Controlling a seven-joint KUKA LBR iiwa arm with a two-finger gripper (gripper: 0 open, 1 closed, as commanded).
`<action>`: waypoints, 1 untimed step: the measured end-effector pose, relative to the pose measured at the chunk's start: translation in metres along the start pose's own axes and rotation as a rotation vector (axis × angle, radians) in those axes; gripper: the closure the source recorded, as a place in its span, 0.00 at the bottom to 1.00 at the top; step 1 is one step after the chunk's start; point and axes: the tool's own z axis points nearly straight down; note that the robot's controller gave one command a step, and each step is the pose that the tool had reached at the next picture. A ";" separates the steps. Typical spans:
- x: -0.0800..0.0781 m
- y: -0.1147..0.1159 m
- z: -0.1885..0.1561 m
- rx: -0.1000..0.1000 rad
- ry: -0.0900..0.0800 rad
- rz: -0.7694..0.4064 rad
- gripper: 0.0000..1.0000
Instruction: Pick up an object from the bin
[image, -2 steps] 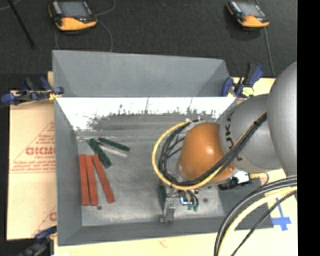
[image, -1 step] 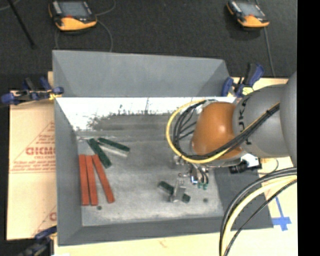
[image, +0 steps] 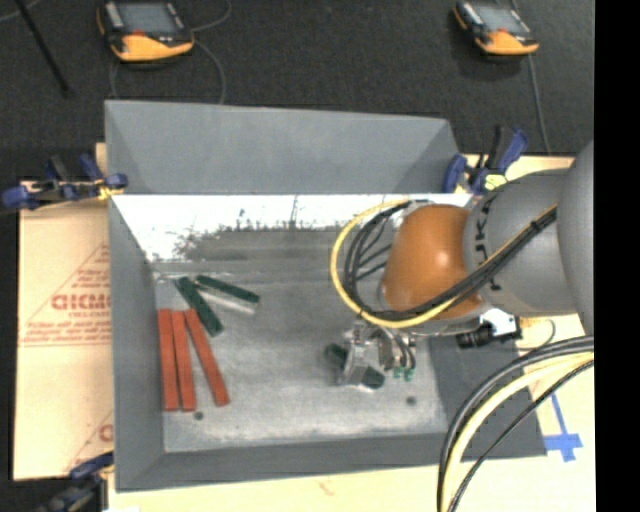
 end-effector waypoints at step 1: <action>0.015 -0.017 -0.004 0.002 0.004 -0.028 1.00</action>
Offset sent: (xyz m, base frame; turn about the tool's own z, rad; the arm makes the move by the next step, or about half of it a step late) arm -0.0170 -0.0128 0.0032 -0.0295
